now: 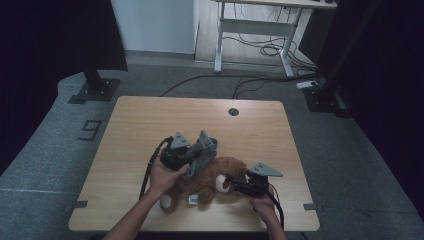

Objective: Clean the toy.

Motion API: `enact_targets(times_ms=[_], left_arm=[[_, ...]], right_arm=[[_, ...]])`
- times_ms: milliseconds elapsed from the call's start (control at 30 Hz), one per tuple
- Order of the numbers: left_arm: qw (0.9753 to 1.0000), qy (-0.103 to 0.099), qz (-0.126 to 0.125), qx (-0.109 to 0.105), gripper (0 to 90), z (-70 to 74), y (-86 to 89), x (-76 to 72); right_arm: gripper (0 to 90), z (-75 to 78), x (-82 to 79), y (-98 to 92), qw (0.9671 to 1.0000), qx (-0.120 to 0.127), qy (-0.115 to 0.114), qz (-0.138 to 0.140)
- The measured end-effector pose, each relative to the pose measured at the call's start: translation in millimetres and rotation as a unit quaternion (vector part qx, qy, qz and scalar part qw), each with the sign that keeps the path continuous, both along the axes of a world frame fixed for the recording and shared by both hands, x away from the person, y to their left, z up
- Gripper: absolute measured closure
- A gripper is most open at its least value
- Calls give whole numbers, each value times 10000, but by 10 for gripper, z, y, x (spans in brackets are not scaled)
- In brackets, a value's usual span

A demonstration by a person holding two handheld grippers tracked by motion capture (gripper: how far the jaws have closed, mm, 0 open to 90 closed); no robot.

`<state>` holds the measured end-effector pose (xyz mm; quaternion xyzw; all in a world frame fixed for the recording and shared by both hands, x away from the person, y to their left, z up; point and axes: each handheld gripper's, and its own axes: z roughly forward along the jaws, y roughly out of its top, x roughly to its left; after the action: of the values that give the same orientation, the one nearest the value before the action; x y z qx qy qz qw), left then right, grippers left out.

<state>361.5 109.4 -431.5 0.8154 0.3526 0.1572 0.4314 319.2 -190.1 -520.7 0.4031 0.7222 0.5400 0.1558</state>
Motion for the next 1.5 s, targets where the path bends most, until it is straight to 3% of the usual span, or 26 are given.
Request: enact_targets(times_ms=[167, 367, 467, 567, 733, 900, 1100, 1200, 1333, 1500], left_arm=[[9993, 62, 365, -25, 768, -83, 346, 8], [9967, 356, 719, 103, 767, -296, 710, 33], [9961, 399, 790, 48, 767, -333, 787, 24], [9965, 318, 778, -34, 766, -264, 772, -20], [9991, -6, 316, -290, 766, 37, 488, -144], [9987, -140, -347, -337, 766, 256, -108, -142], [9958, -73, -906, -83, 764, 191, -914, -89], [9947, -17, -1025, -18, 760, 122, -1172, -48], [9949, -42, -989, 183, 758, 76, -1239, -16], [9976, -58, -692, 5, 758, 63, -852, -16]], right_arm=[[430, -2, 1, -2, 10000, 1, -3, 1], [430, -11, 3, -14, 10000, 31, -8, 9], [430, -12, 4, -14, 10000, 37, -6, 6], [430, -13, 5, -17, 10000, 31, -6, 9], [430, -28, 20, -34, 9999, 107, 38, 0], [430, -25, 12, -25, 10000, 86, 25, -23], [431, -28, 8, -26, 10000, 92, 24, -24], [431, -31, 7, -29, 10000, 65, 14, -32], [431, -32, -2, -20, 10000, 52, 1, -61], [432, -31, -1, -16, 10000, 47, -16, -61]])
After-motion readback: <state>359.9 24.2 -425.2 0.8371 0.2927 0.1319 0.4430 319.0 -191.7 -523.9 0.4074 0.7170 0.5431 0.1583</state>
